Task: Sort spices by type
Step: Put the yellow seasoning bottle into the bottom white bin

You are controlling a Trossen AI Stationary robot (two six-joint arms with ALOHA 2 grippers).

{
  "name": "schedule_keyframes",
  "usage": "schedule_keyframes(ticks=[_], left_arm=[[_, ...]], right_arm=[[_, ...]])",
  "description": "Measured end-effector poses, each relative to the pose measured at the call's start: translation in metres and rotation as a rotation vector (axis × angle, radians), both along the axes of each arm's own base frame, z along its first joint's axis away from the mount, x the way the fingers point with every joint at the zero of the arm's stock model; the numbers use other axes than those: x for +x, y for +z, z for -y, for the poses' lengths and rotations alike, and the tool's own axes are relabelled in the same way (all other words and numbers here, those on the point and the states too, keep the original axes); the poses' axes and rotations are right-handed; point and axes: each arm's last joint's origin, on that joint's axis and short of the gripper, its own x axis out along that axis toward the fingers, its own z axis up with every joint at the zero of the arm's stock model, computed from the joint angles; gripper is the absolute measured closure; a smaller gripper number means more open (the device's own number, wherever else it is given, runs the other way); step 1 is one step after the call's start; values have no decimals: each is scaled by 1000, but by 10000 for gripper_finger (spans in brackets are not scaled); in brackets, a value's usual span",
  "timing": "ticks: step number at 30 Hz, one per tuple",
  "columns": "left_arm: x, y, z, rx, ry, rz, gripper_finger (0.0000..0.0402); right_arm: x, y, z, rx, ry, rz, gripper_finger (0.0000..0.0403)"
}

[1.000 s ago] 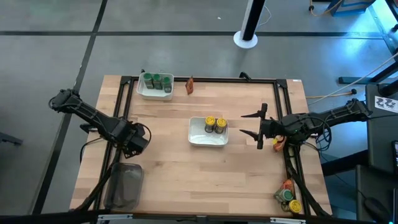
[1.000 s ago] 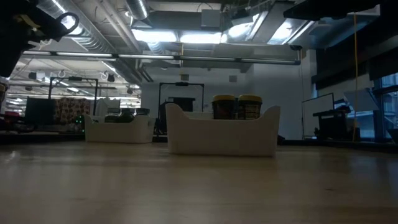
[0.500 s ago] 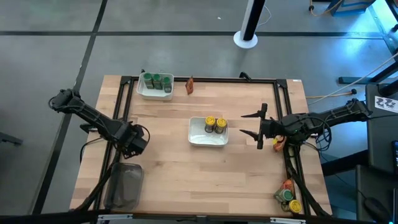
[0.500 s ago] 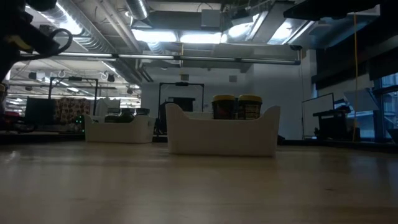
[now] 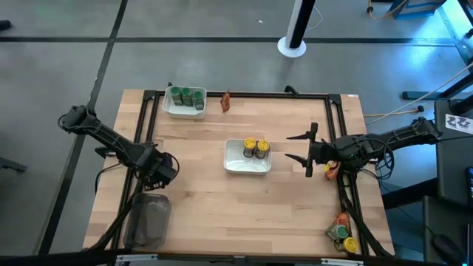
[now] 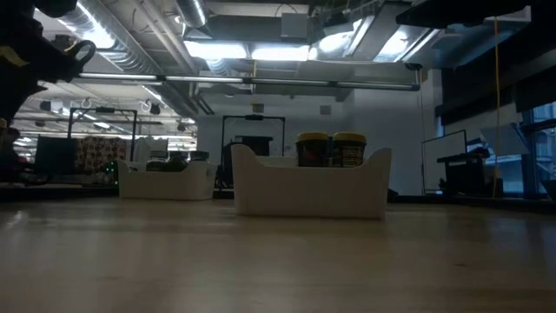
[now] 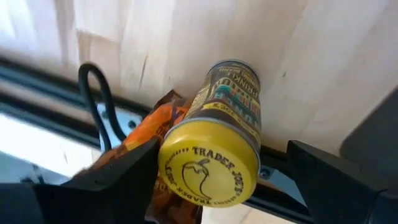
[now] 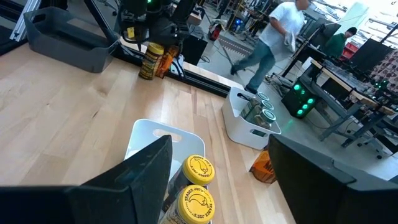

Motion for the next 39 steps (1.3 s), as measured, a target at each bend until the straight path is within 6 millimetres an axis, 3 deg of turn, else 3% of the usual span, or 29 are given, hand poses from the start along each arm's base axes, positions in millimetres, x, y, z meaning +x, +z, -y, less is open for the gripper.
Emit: schedule_keyframes(ticks=[14,32,39], left_arm=[[-2,-5,1,-19,-211,-31,70],[3,-17,3,31,-281,-118,71],[3,-17,3,33,-275,-117,125]], right_arm=[[0,0,0,0,0,0,139],[0,0,0,0,0,0,139],[0,0,0,0,0,0,139]])
